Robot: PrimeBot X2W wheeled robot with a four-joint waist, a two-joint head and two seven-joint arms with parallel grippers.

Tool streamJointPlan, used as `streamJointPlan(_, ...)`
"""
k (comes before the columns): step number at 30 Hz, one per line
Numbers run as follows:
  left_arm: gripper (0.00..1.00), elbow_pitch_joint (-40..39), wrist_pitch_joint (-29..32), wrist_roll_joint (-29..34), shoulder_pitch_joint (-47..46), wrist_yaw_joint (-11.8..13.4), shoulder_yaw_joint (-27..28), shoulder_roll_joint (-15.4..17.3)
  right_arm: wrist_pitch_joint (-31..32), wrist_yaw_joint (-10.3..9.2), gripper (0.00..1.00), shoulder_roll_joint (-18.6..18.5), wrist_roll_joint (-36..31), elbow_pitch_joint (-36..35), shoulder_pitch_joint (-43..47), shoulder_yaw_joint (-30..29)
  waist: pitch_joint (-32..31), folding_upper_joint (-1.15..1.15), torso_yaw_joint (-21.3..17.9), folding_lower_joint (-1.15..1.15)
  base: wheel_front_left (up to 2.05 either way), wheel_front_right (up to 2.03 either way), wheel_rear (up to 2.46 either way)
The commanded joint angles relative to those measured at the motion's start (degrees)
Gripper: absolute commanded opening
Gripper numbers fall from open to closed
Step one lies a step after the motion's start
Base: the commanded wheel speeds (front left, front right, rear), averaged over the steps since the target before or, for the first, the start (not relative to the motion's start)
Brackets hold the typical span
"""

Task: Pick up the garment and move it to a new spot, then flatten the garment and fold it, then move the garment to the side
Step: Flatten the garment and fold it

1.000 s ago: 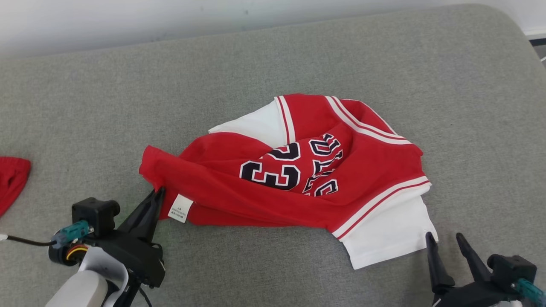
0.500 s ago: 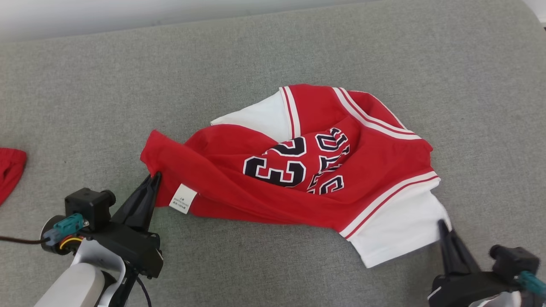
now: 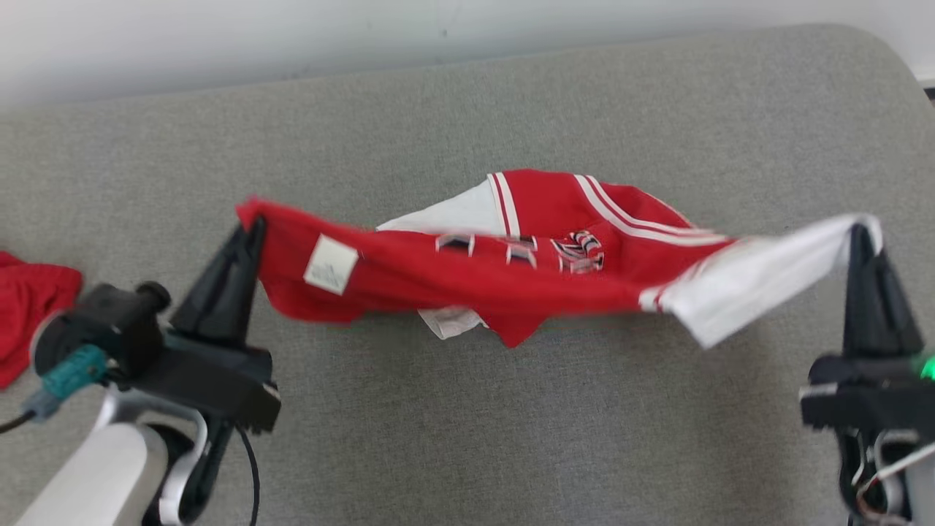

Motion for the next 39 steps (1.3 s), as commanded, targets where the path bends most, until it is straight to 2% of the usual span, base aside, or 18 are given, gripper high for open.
streamJointPlan(1, 0.00, -1.08, -0.62, 0.77, -1.20, 1.14, 0.89, -0.34, 0.05, -0.02, 0.00, -0.82, -0.25, -1.11, -2.70, 0.08, -1.50, 0.00, 0.51, 0.00, 0.00, 0.00, 0.00)
streamJointPlan(6, 0.00, -3.35, -2.98, 2.24, -5.03, 3.29, 2.98, -1.82, 0.73, -0.02, 0.00, -1.98, -1.09, -3.31, -9.63, 1.11, -3.84, 0.00, 1.00, 0.00, 0.00, 0.00, 0.00)
streamJointPlan(17, 0.00, -7.45, -3.62, 4.71, -13.30, 4.30, 4.19, -2.67, 2.88, -0.02, 0.00, -3.98, -2.44, -6.68, -22.75, 1.35, -7.83, 0.00, 1.70, 0.00, 0.00, 0.00, 0.00)
streamJointPlan(29, 0.00, -12.34, 2.51, 5.48, -16.43, 5.66, 3.16, -1.63, 6.84, -0.02, 0.00, -5.04, -1.18, -8.62, -30.93, 1.73, -7.76, 0.00, 2.00, 0.00, 0.00, 0.00, 0.00)
streamJointPlan(33, 0.00, -8.18, 4.98, 2.56, -17.69, 4.05, 2.05, -2.66, 6.91, -0.02, 0.00, -5.20, 0.40, -4.61, -33.19, 2.95, -6.00, 0.00, 2.09, 0.00, 0.00, 0.00, 0.00)
streamJointPlan(34, 0.00, -4.26, 5.66, 1.02, -19.60, 2.47, 1.66, -3.17, 6.58, -0.02, 0.00, -5.81, 0.85, -1.23, -35.53, 3.66, -4.95, 0.00, 2.29, 0.00, 0.00, 0.00, 0.00)
streamJointPlan(39, 0.00, 8.27, 4.77, -0.67, -28.51, -1.99, 1.25, -5.86, 4.32, -0.02, 0.00, -6.30, 2.97, 9.15, -45.16, 7.73, -1.73, 0.00, 2.82, 0.00, 0.00, 0.00, 0.00)
